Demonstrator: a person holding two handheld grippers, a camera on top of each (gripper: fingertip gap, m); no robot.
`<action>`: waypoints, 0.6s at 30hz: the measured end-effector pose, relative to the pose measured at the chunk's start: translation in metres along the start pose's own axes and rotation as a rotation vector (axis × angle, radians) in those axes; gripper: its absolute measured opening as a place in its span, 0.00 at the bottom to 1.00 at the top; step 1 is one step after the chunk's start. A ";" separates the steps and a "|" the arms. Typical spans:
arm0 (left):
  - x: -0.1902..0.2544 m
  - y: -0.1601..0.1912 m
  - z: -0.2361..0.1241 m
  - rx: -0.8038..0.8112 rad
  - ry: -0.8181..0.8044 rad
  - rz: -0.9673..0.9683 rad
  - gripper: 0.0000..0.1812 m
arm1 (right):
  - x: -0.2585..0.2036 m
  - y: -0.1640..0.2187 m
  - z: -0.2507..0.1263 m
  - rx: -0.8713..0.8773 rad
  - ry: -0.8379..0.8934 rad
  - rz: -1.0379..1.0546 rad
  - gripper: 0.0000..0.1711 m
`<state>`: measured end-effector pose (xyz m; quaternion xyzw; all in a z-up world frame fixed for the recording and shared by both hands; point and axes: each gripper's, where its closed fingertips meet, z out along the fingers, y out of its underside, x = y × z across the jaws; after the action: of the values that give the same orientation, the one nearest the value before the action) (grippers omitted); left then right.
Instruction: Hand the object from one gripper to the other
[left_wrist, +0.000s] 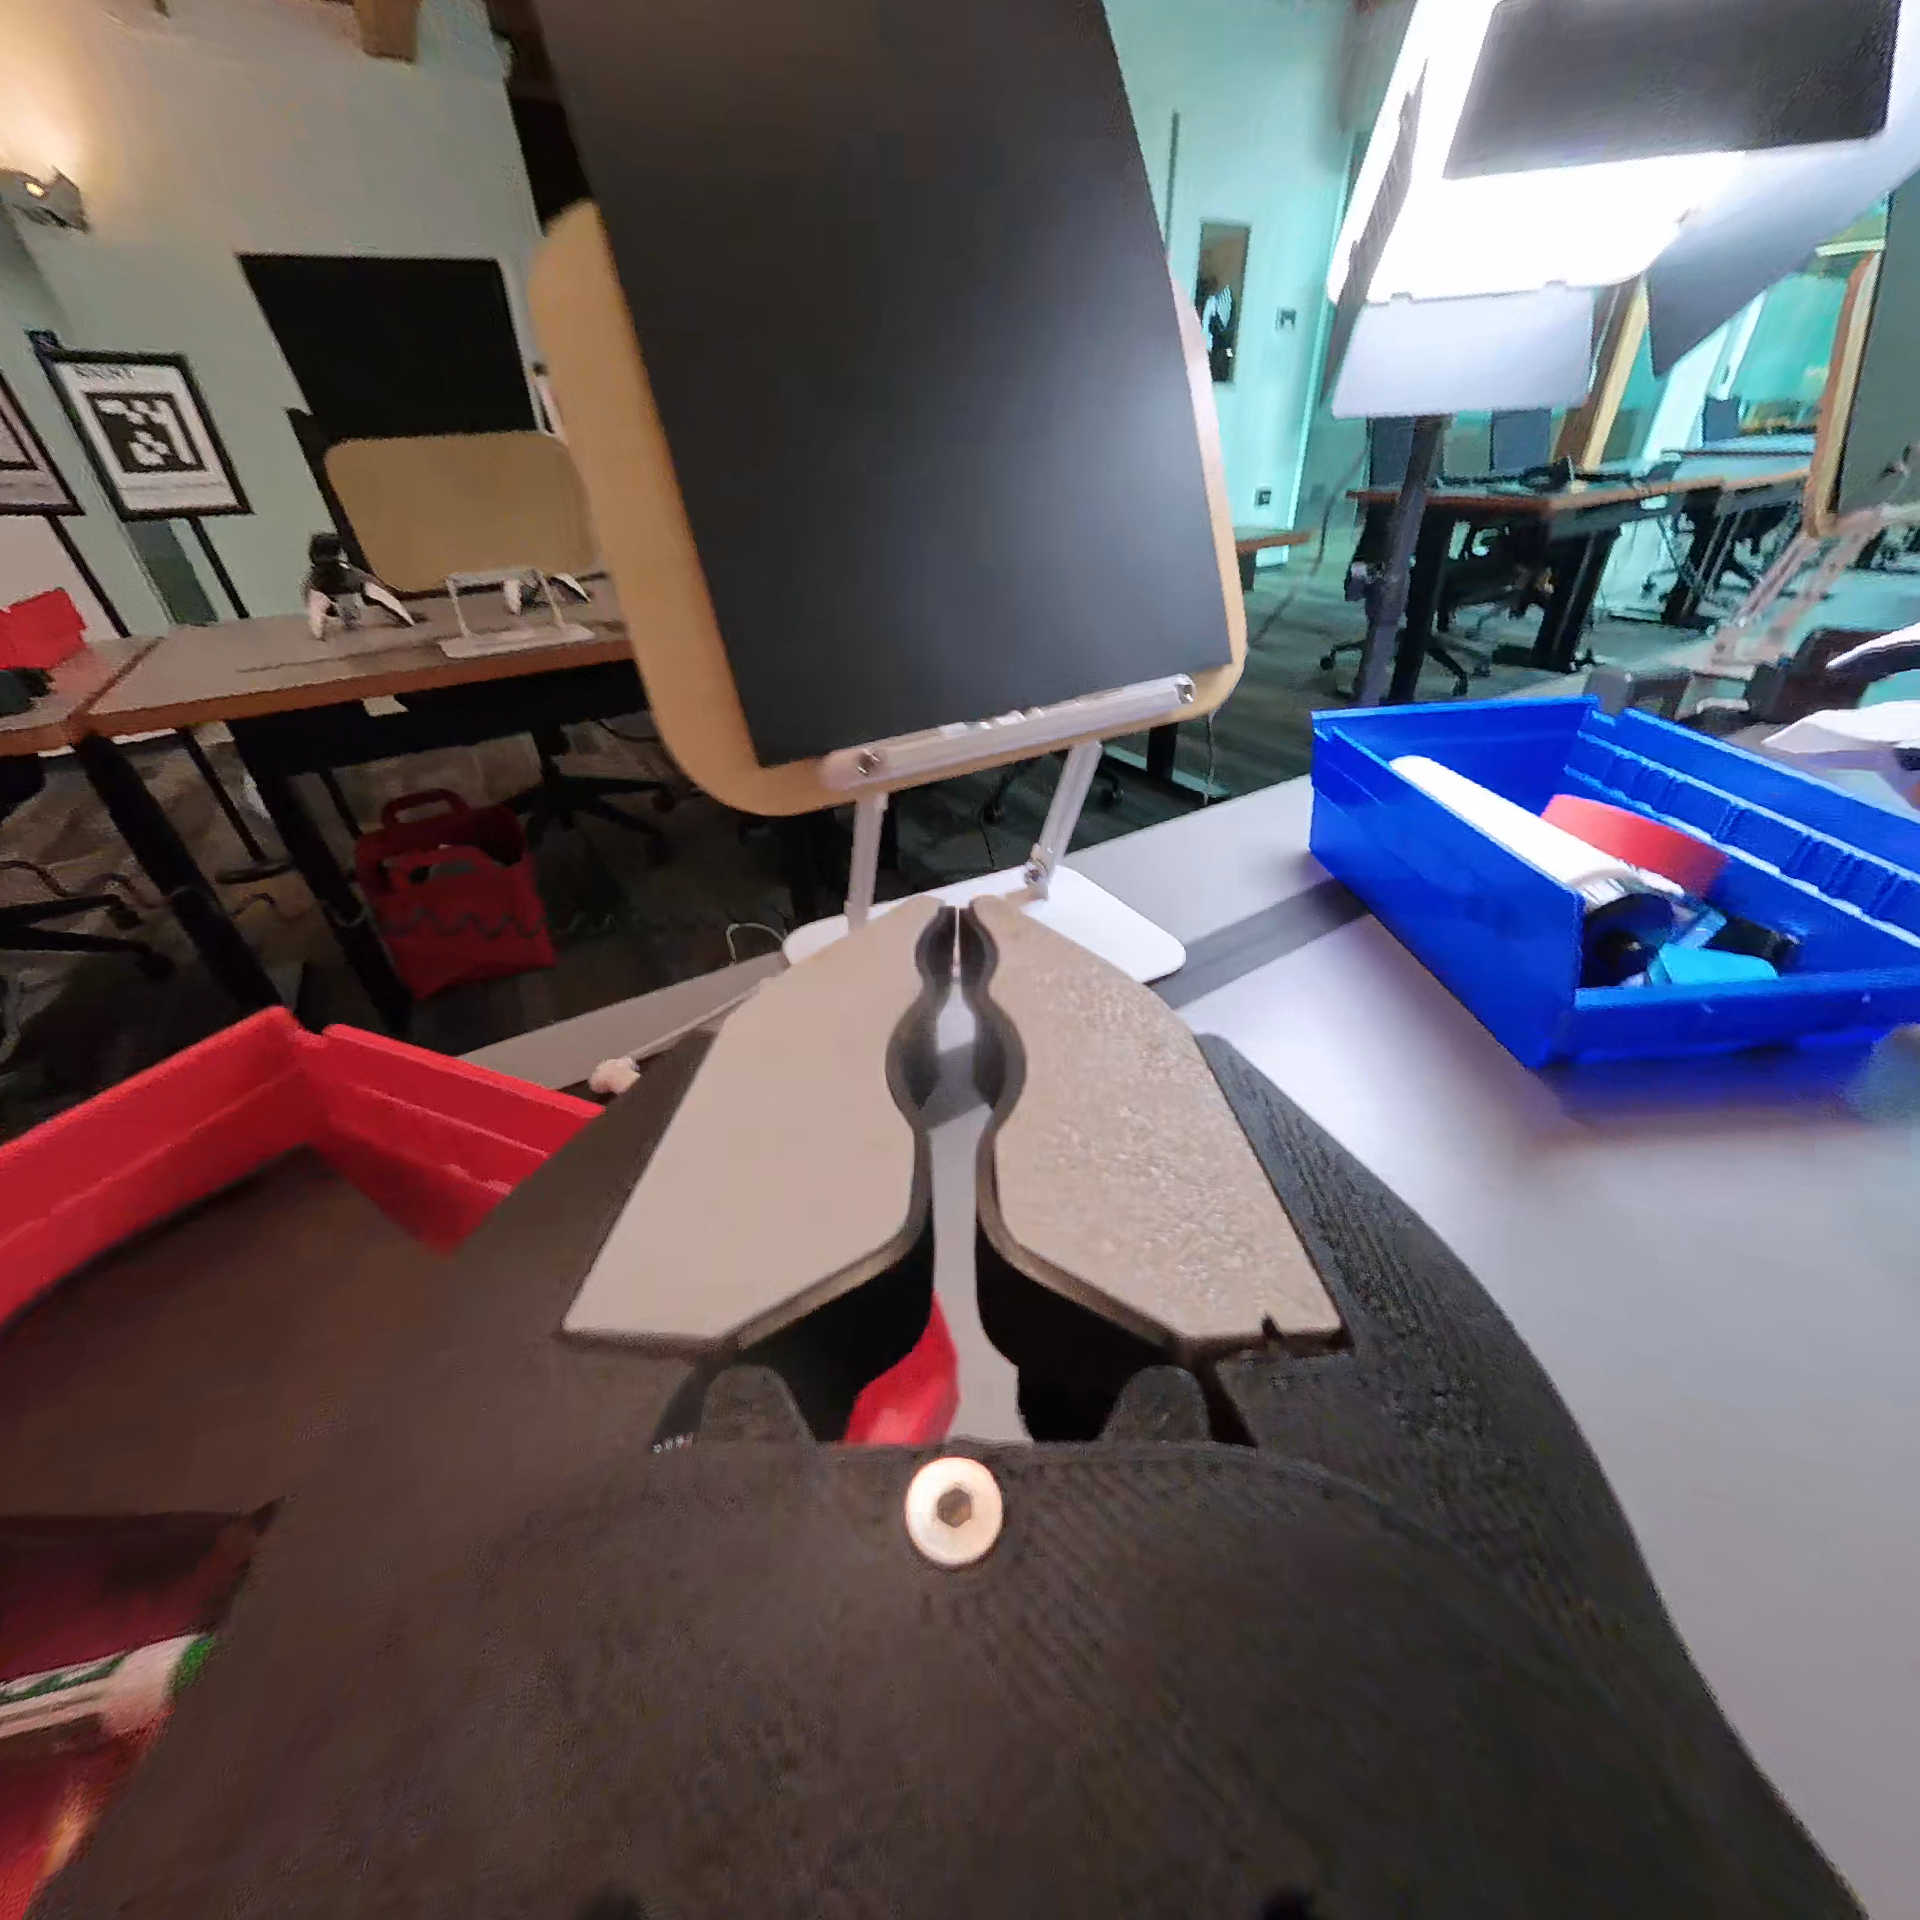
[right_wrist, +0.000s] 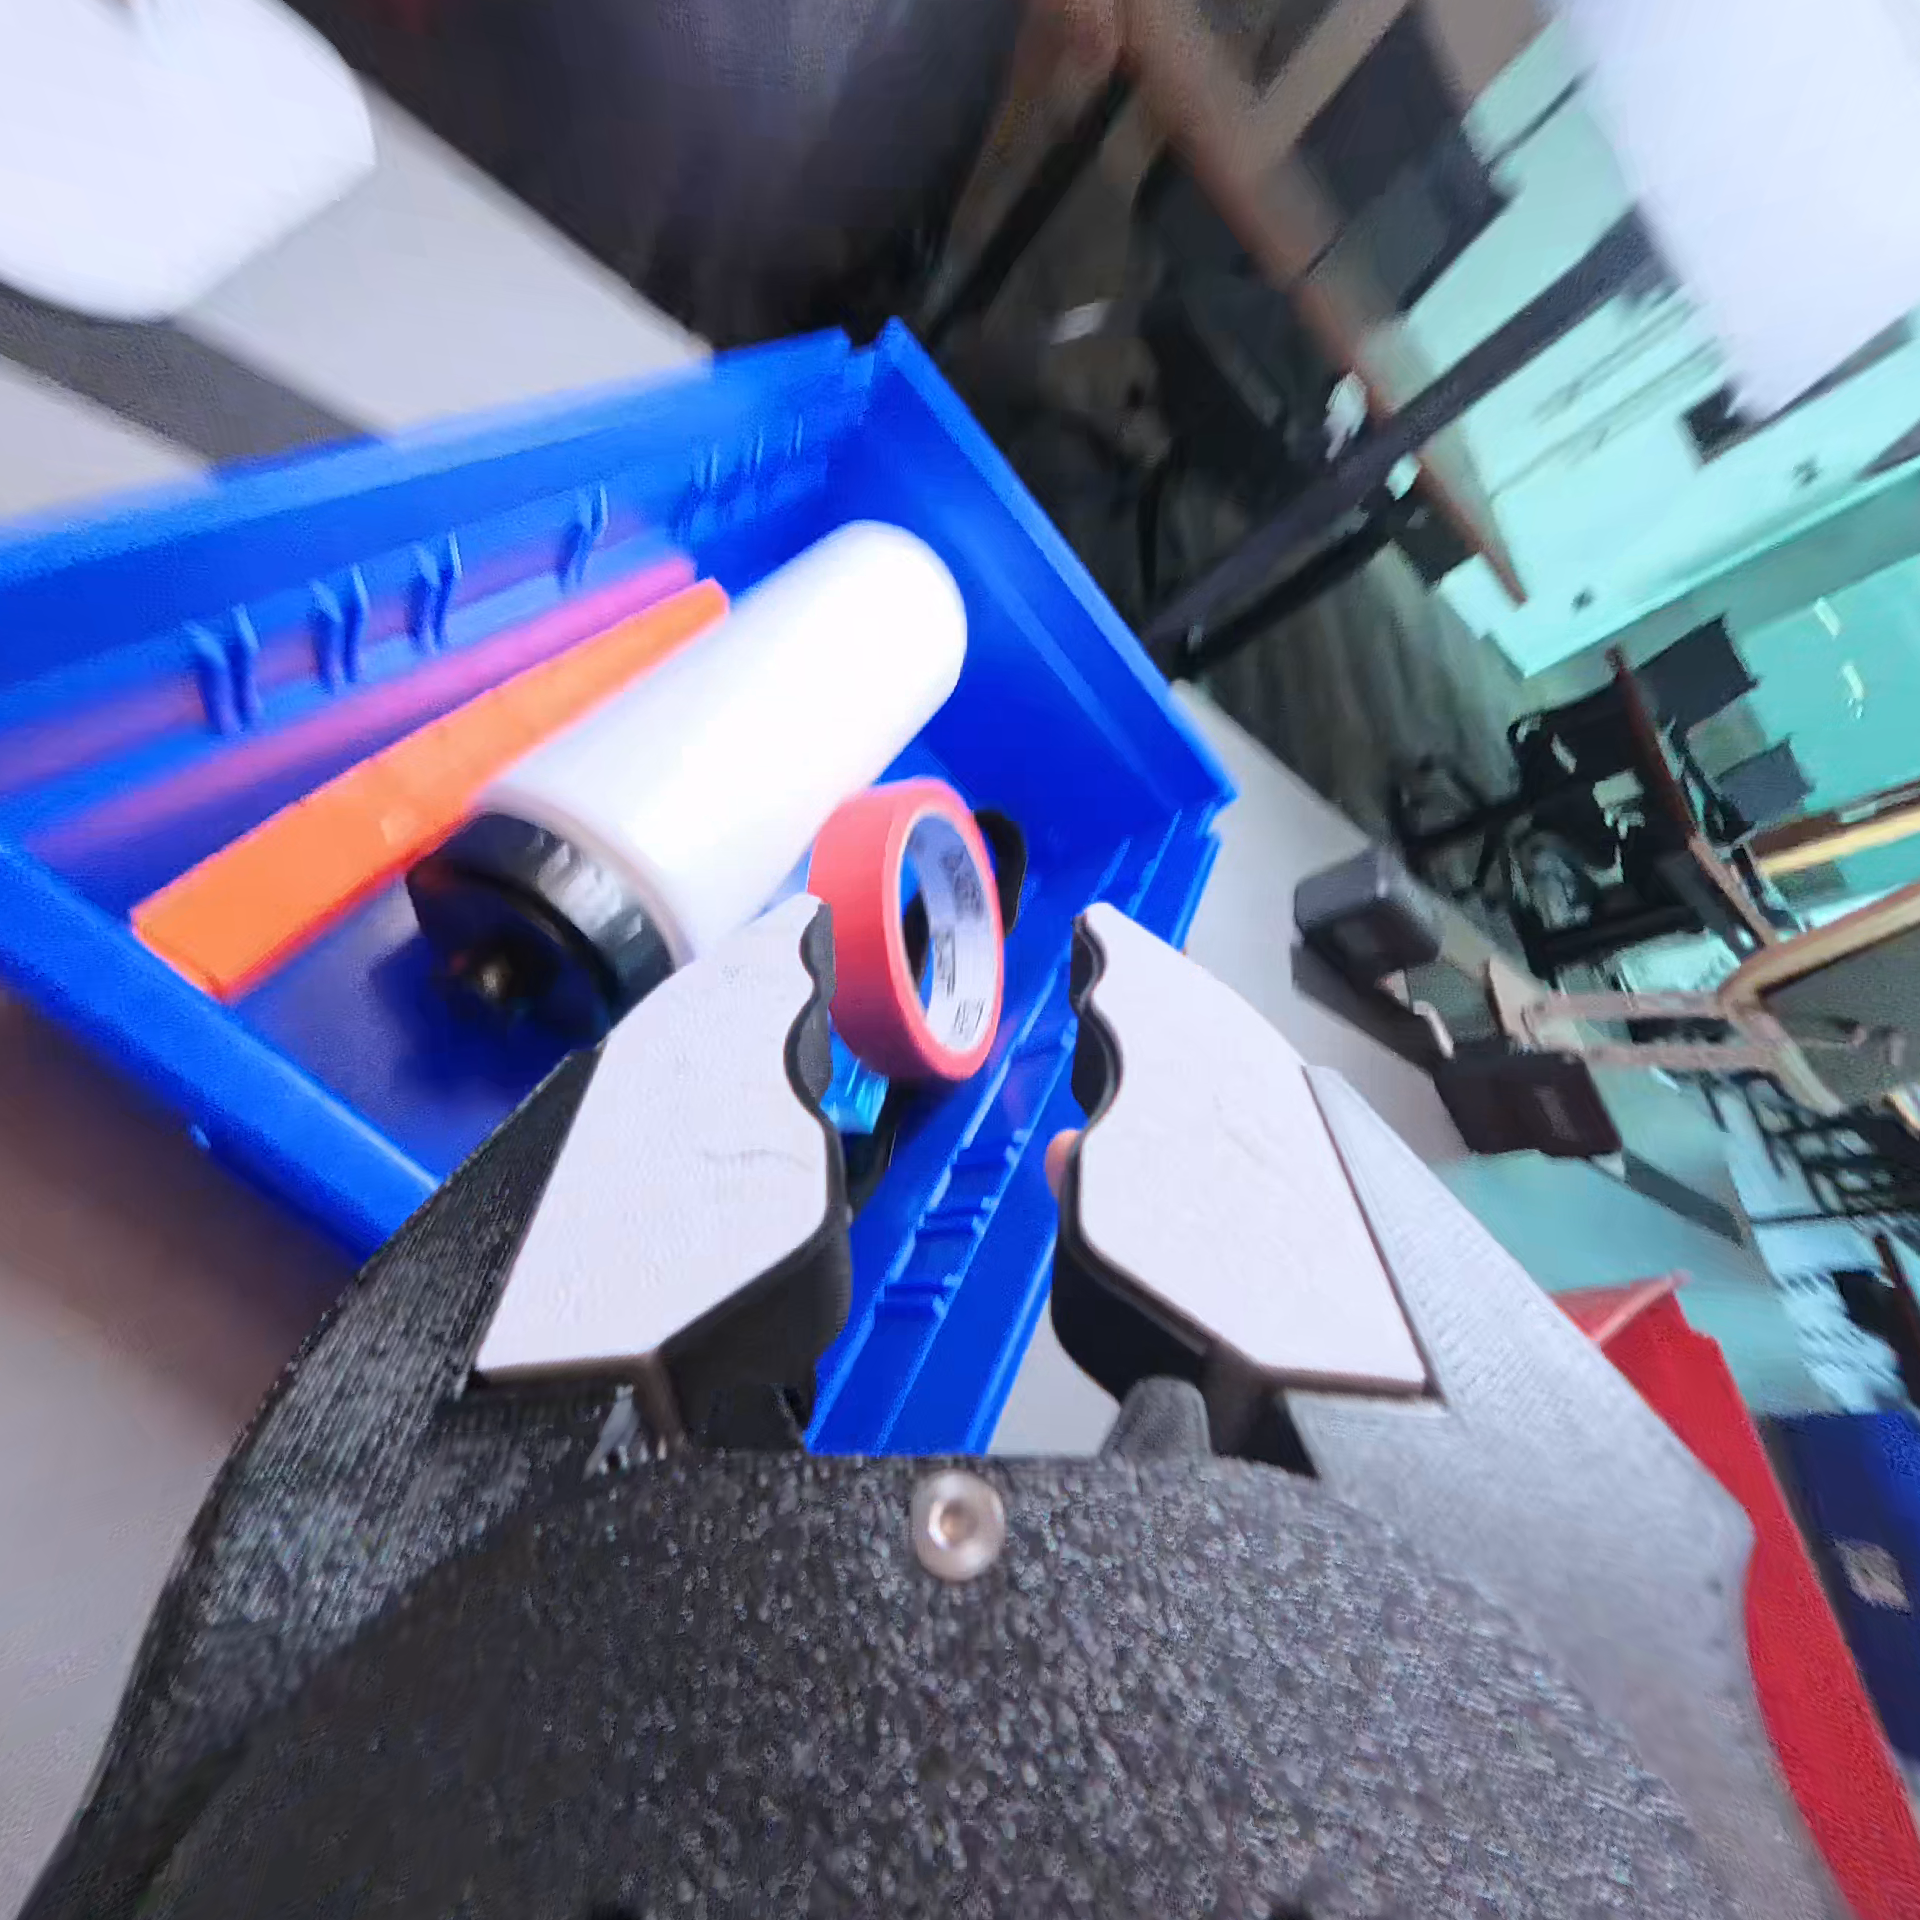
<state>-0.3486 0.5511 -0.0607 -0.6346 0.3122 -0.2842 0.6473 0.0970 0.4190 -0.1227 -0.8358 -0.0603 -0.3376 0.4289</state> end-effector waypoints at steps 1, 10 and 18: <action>-0.008 -0.006 -0.005 0.016 -0.010 -0.005 0.00 | 0.005 -0.015 -0.009 0.093 -0.007 0.047 0.25; -0.128 -0.014 -0.046 -0.300 -0.218 0.144 0.00 | -0.042 -0.102 -0.081 0.603 -0.320 0.129 0.00; -0.225 0.073 -0.061 -0.999 -0.303 0.455 0.15 | -0.139 -0.120 -0.100 0.656 -0.711 0.170 0.00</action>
<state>-0.5418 0.6865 -0.1242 -0.8142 0.4412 0.1388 0.3509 -0.1076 0.4446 -0.0866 -0.7221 -0.2376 0.0415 0.6484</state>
